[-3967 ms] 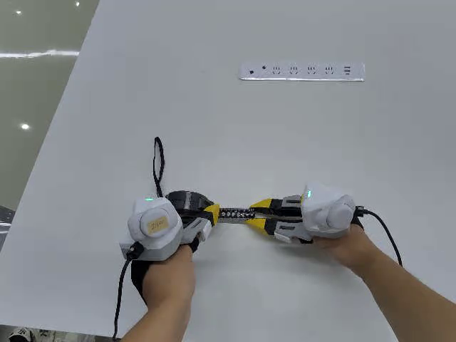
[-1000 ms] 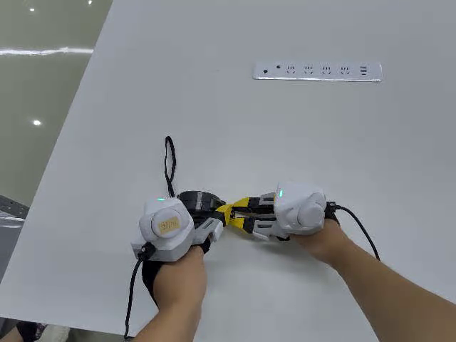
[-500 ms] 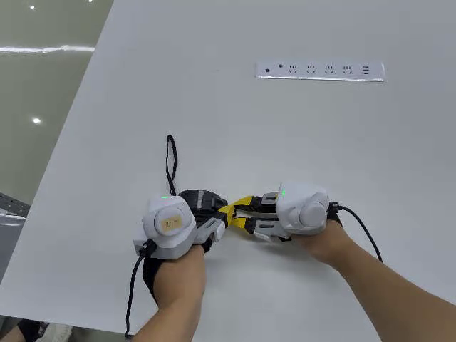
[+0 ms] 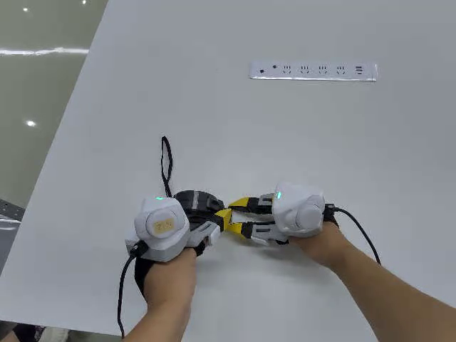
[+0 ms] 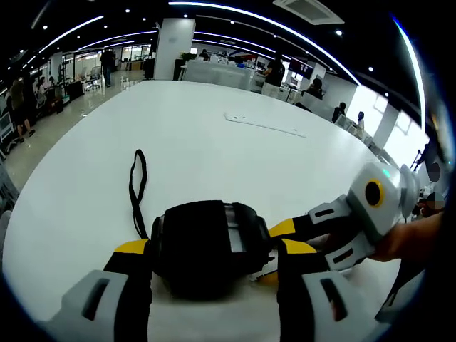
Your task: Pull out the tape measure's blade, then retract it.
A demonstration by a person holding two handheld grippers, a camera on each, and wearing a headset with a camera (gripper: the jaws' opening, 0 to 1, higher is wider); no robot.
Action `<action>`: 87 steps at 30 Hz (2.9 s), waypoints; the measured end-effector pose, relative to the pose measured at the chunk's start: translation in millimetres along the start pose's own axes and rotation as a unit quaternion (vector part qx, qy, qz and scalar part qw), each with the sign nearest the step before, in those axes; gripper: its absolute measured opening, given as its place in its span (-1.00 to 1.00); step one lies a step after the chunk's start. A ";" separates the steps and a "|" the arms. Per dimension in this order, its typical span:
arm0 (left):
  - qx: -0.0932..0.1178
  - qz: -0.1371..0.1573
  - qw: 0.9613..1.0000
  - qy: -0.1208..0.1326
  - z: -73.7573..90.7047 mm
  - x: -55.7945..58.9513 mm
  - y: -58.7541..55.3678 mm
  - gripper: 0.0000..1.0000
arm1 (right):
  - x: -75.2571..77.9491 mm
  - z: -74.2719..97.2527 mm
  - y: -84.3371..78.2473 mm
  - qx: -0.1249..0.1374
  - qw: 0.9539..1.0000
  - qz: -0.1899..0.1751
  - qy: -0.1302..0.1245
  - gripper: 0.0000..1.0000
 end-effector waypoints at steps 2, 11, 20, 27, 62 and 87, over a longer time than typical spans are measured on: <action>0.001 -0.010 1.000 -0.001 1.0 0.3 1.0 0.43 | 0.9 0.3 0.0 0.000 1.000 -0.004 -0.002 -0.50; 0.001 -0.010 1.000 -0.015 2.1 3.0 -0.2 0.44 | -1.1 -0.4 0.4 0.000 1.000 -0.008 -0.002 -0.45; 0.005 -0.010 1.000 -0.028 3.9 1.3 0.6 0.43 | -2.9 -0.1 -0.3 -0.001 1.000 -0.012 -0.008 -0.41; 0.005 -0.005 0.999 -0.051 6.4 2.6 -1.7 0.43 | -6.0 6.7 -1.1 0.001 1.000 -0.020 -0.020 -0.39; -0.006 -0.067 0.992 -0.107 22.6 1.8 -9.2 0.36 | -7.5 49.2 5.2 0.013 0.991 -0.080 -0.109 -0.30; -0.006 -0.106 0.985 -0.136 43.1 -7.7 -13.3 0.38 | -20.4 86.7 0.5 0.000 0.981 -0.108 -0.164 -0.18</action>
Point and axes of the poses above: the centre of the closed fingertips' face, and the gripper's own axes: z roughly backward along the fingers, x roughly to its right, y roughly out of its top, the point moved 1 cm from there along z, roughly backward along the fingers, and after that the axes turned 3 degrees about z, right-handed, at the moved point
